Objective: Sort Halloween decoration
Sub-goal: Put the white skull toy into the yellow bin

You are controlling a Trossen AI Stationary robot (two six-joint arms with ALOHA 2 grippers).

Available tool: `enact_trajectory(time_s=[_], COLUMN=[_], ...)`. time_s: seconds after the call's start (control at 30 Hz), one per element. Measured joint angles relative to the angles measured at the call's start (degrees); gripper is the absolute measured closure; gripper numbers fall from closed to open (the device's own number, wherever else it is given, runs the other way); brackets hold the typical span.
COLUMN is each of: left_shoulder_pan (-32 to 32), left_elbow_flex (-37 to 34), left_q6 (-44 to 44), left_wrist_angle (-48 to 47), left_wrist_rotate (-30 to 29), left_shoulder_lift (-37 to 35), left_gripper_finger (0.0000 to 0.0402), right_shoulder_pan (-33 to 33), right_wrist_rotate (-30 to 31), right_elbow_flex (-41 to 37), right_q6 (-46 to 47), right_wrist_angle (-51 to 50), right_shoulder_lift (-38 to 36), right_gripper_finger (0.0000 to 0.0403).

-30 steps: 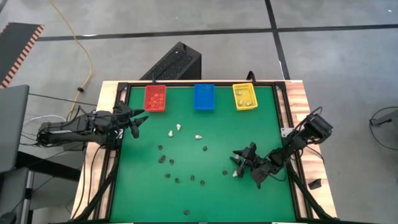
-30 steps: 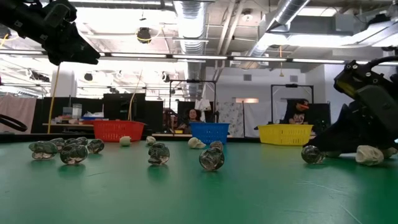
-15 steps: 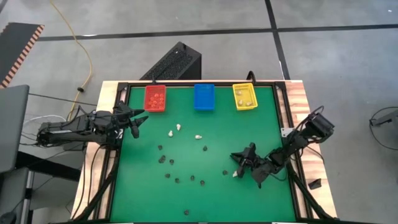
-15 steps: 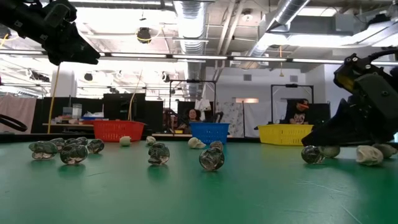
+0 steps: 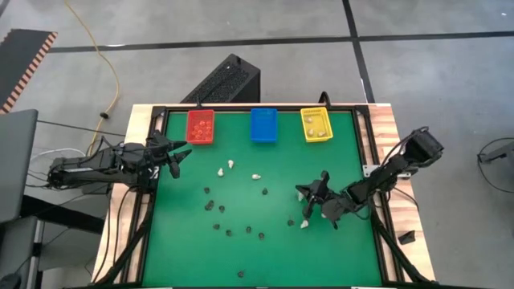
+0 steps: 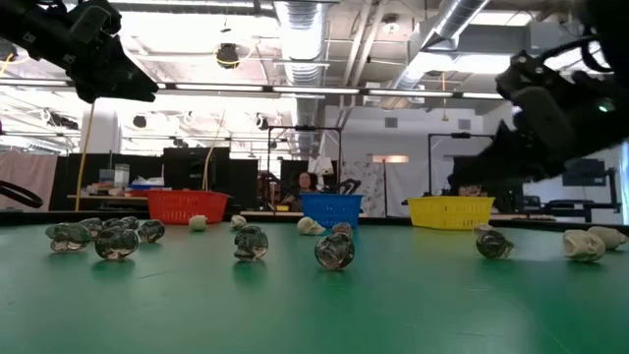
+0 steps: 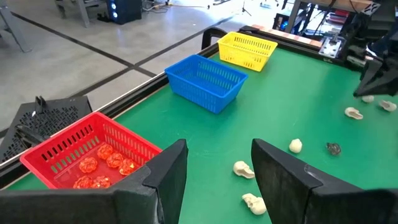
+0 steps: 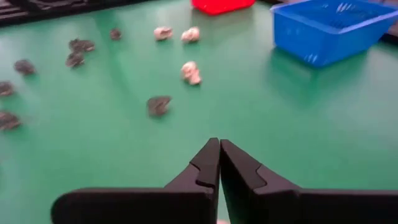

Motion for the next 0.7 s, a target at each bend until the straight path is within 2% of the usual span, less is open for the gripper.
enact_trajectory(time_s=[0.17,0.27,0.5,0.7], left_shoulder_pan=[0.0,0.0,0.0,0.0], left_elbow_flex=[0.0,0.0,0.0,0.0], left_q6=[0.0,0.0,0.0,0.0], left_wrist_angle=[0.0,0.0,0.0,0.0], left_wrist_rotate=[0.0,0.0,0.0,0.0], left_shoulder_lift=[0.0,0.0,0.0,0.0], left_gripper_finger=[0.0233,0.0233,0.0233,0.0233], right_shoulder_pan=[-2.9,-3.9,-2.8,0.0], right_wrist_rotate=[-0.1,-3.5,-12.9,-10.3], right_elbow_flex=[0.0,0.0,0.0,0.1], right_q6=[-3.8,-2.3,3.6,5.1], right_wrist_angle=[-3.9,-7.1,-10.8,-10.4], right_shoulder_lift=[-4.9,-6.6,-5.9,-4.5], right_gripper_finger=[0.0381,0.0365,0.0259,0.0173])
